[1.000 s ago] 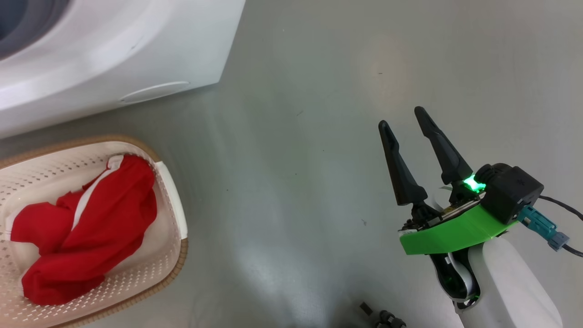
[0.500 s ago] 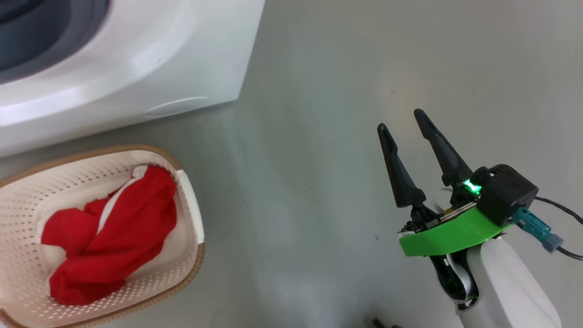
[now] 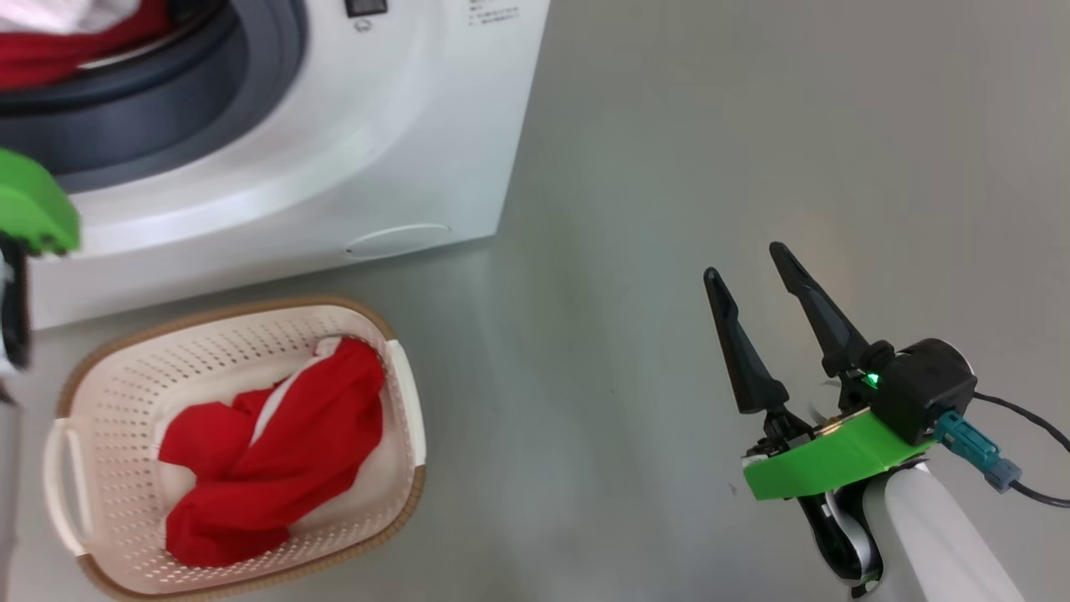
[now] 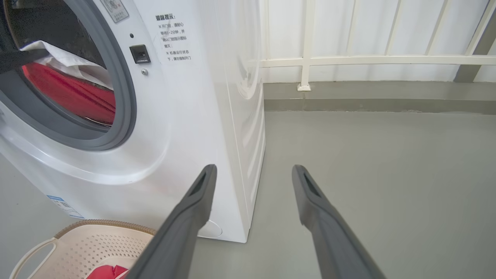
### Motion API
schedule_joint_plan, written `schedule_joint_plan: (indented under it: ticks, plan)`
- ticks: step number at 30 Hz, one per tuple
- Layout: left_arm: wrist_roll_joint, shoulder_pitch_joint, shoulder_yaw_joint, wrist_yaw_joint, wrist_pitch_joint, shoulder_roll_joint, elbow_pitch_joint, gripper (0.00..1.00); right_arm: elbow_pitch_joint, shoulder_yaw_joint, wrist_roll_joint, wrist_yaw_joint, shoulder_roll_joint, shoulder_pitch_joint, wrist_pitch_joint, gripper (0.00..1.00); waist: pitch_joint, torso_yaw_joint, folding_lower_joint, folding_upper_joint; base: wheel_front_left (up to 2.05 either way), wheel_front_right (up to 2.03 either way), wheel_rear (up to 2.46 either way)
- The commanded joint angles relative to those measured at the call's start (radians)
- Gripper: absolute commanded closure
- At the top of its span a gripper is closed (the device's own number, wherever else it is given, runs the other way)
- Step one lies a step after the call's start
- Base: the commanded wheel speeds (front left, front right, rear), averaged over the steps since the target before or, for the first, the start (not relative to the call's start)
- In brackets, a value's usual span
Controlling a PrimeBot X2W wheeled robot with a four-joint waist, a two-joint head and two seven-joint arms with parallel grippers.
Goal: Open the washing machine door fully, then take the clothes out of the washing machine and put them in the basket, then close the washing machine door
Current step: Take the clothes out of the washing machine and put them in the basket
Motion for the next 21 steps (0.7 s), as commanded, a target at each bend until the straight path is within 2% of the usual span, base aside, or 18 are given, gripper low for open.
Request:
schedule_joint_plan:
  ticks: [1,13,21]
  plan:
    - [-0.011,0.026,0.035,0.010,-0.012,0.040,-0.053,1.00,-0.020,0.013,-0.015,0.003,-0.006,0.025,-0.006,0.00,-0.038,0.032,-0.0001,-0.0001,0.00,0.00,0.00]
    - [-0.019,0.318,0.056,0.102,-0.065,-0.016,-0.485,1.00,-0.044,-0.037,-0.054,0.003,-0.006,0.092,0.032,0.00,-0.151,0.075,-0.0001,-0.0001,0.00,0.00,0.00]
    - [0.001,0.445,0.056,0.147,-0.091,-0.035,-0.661,1.00,-0.076,-0.073,-0.070,0.003,-0.006,0.146,0.067,0.00,-0.221,0.092,-0.0001,-0.0001,0.00,0.00,0.00]
